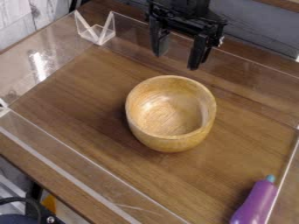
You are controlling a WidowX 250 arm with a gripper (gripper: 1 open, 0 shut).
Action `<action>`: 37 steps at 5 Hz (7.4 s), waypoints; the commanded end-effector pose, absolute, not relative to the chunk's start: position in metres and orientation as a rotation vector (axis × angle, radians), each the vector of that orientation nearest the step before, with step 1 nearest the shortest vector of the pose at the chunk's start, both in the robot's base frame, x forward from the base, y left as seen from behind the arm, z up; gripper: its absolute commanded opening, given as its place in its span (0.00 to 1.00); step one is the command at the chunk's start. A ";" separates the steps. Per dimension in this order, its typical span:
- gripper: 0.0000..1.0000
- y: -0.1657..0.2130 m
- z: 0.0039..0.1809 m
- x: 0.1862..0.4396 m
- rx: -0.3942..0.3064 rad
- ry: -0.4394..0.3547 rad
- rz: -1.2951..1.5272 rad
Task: Put the purple eggplant in the brown bowl
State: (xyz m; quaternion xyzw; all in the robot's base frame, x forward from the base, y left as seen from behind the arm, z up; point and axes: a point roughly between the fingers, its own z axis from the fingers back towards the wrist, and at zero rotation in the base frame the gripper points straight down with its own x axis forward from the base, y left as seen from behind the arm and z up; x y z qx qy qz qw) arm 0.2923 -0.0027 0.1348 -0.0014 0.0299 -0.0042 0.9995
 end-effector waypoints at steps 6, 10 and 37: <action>1.00 -0.036 0.111 0.272 -0.015 0.130 -0.045; 1.00 -0.085 0.118 0.243 -0.022 0.102 -0.136; 0.00 -0.068 0.139 0.244 -0.005 -0.218 -0.188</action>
